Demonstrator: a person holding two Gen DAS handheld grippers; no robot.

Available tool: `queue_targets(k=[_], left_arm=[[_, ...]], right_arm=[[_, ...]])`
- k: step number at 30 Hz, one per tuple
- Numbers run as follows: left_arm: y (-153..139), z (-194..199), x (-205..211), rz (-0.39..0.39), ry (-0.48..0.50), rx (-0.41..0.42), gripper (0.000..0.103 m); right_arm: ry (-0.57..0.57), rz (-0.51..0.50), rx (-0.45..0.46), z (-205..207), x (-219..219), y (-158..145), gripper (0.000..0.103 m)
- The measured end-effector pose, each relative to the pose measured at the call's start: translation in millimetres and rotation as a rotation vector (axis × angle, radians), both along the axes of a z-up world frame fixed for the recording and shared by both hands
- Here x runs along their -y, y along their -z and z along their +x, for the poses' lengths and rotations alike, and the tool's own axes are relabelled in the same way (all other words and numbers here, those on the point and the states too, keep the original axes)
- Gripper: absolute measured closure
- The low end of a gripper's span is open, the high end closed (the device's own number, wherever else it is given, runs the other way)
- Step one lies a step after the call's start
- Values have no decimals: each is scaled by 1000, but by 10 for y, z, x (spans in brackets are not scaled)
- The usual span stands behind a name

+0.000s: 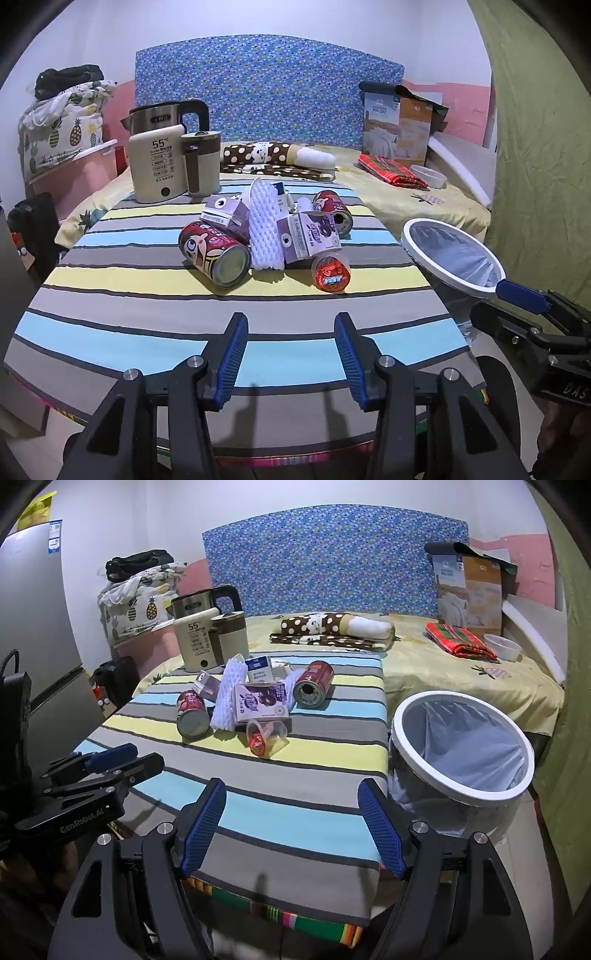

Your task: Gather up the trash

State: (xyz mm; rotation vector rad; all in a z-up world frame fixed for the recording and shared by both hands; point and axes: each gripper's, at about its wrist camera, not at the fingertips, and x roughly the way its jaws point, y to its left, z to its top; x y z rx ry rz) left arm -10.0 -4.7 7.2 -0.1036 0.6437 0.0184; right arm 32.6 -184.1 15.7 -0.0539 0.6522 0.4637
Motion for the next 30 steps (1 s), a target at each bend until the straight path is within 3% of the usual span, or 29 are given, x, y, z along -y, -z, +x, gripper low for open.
queue_targets(k=[30], left_arm=[[-7,-43,11,10,9,8,55]], right_arm=[[-9,8,4,-27,-38,-42,28]])
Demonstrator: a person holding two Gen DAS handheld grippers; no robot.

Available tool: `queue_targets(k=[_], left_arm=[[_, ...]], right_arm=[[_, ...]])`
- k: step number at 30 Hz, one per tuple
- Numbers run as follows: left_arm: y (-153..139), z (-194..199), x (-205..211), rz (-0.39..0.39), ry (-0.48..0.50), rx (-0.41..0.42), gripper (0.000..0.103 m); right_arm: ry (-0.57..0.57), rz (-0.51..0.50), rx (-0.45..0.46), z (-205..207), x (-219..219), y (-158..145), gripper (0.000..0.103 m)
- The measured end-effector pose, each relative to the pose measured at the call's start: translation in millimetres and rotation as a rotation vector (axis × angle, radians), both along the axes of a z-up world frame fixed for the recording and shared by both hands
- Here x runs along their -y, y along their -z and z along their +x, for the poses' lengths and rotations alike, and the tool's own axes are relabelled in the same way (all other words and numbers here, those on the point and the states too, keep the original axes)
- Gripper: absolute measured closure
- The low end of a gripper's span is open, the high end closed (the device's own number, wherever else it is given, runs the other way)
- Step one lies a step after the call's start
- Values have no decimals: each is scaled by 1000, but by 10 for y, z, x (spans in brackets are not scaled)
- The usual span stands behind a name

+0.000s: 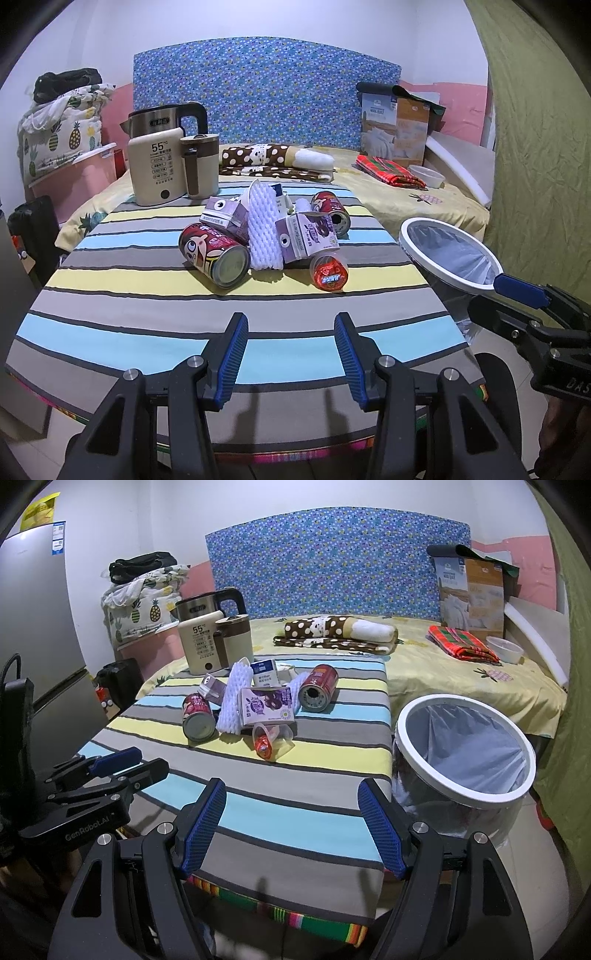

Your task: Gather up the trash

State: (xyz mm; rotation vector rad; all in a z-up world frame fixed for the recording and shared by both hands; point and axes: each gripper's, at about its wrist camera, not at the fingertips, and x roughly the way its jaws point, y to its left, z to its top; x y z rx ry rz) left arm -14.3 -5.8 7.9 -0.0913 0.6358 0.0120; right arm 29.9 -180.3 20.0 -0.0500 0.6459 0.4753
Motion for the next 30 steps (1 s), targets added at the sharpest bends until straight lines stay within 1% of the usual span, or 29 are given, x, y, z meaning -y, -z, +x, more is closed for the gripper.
queue_targets(k=[9,19,30], left_arm=[[-12,-28,33,22,4,7,55],[-12,-34,37,16,3,6,55],[-4,-20,29,-3,-4,1,55]], right_arm=[[-8,-2,7,-35,-7,15,28],[-6,-2,7,-41,-13,12,28],[3,10,-17,-2,-10,47,28]])
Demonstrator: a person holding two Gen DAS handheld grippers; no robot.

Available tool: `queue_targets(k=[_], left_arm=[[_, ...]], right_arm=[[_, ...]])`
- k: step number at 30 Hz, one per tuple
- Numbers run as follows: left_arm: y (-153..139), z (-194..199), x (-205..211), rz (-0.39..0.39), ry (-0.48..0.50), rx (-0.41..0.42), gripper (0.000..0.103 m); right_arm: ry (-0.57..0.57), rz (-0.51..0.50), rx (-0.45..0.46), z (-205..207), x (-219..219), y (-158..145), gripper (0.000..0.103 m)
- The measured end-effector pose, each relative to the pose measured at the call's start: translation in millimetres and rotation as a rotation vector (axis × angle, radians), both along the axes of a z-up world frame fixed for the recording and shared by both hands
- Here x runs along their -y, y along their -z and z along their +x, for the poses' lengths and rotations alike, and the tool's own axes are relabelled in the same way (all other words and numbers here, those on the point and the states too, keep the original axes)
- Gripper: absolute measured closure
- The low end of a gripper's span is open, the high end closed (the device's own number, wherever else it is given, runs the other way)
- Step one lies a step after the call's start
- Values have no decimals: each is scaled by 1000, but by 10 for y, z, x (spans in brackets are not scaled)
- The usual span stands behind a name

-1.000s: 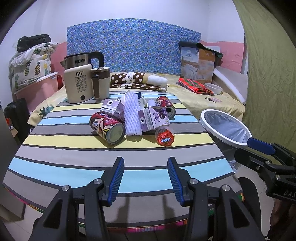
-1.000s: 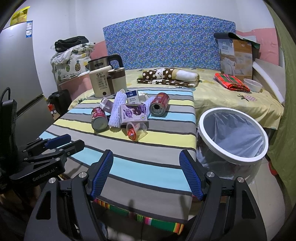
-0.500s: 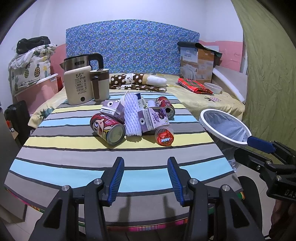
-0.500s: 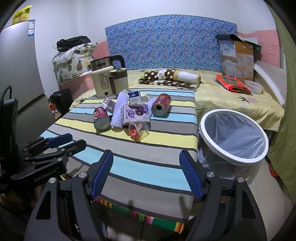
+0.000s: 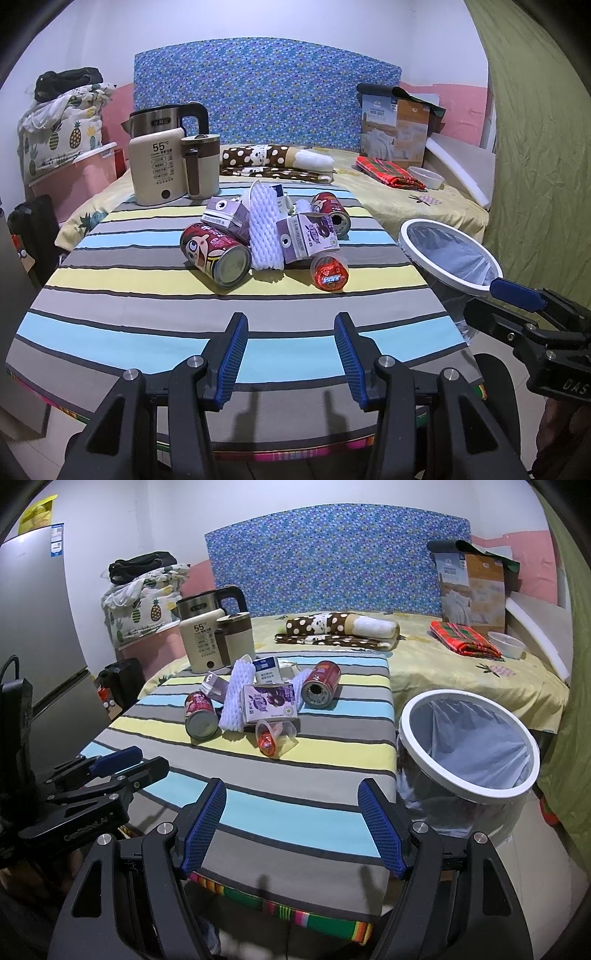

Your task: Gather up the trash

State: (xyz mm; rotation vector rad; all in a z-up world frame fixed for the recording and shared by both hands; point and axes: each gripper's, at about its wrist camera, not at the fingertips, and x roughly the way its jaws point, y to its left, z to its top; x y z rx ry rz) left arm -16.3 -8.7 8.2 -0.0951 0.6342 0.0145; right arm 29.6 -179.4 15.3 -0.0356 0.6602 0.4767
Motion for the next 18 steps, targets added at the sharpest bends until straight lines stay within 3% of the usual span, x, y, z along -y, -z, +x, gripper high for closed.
queue_targets(k=[18], left_arm=[[152,245,-222,-30,-43,-36,55]], right_arm=[[-42,-9,-37,214,-189,103,28]])
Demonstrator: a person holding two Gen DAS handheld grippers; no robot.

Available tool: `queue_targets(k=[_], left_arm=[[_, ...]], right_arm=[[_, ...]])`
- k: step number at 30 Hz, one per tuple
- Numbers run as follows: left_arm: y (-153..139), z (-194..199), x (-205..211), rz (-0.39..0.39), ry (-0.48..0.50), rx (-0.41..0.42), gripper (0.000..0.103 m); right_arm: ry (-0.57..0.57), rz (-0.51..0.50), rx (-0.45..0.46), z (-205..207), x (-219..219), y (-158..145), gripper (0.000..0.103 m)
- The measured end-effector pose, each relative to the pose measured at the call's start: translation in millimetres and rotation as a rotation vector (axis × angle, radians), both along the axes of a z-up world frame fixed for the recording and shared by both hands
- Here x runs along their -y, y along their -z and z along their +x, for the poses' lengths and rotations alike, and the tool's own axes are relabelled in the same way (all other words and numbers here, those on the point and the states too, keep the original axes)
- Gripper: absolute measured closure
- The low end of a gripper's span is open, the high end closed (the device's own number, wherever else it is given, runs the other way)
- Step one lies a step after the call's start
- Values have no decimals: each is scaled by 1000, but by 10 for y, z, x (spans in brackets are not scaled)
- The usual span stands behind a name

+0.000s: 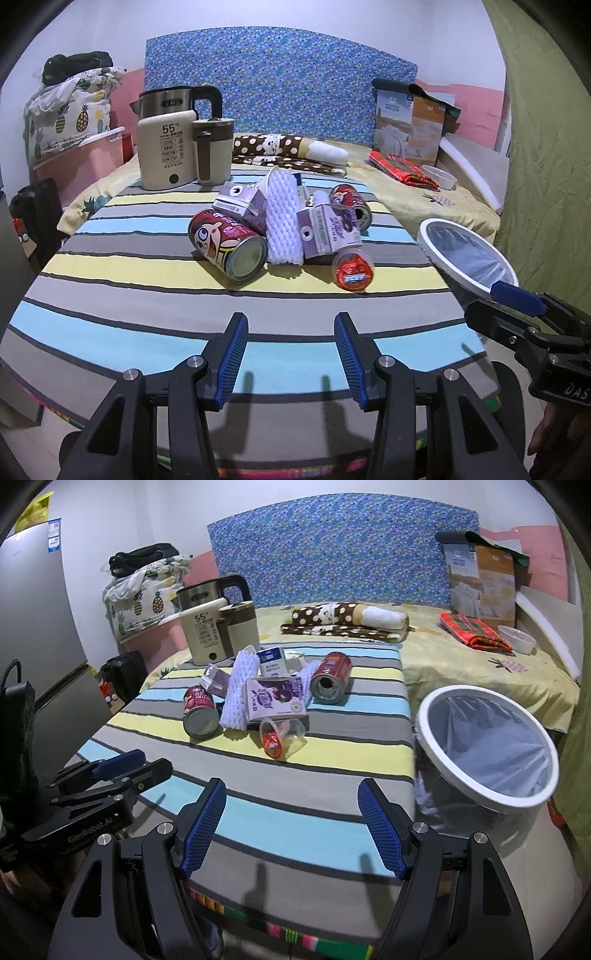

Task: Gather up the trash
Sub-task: 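Grasp the clear plastic cup with the right tool while the left tool grasps a red can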

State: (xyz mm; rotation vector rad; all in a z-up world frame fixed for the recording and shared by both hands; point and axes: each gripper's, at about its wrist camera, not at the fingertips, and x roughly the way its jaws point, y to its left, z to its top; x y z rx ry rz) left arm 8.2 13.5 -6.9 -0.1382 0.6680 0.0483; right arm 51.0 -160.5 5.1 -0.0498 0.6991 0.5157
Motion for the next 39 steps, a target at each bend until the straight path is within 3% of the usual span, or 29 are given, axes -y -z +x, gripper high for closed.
queue_targets(k=[8,23,31,35,36,38,39], left_arm=[[64,294,-301,-26,-62,-23,55],[104,906,-687,-105,-154,-25,46],[176,1158,-694,-137,-185,-55,40],[198,1188,-682,-128,-193,-62,40],[203,1193,-681,-124,-193,-65,40],[220,1199,-686,-127,-189,-77,40],[232,1195,-695,-130,-188,-81,40]], right_arm=[[-64,-25,-30,231,-235,107,28],[-80,-38,-126,757,-472,362,29],[-115,-25,-194,797,-469,416,49],[-118,-22,-197,740,-454,410,50],[-118,-21,-197,714,-443,408,63],[-116,-23,-200,781,-461,411,67],[-117,-21,-201,775,-458,410,75]])
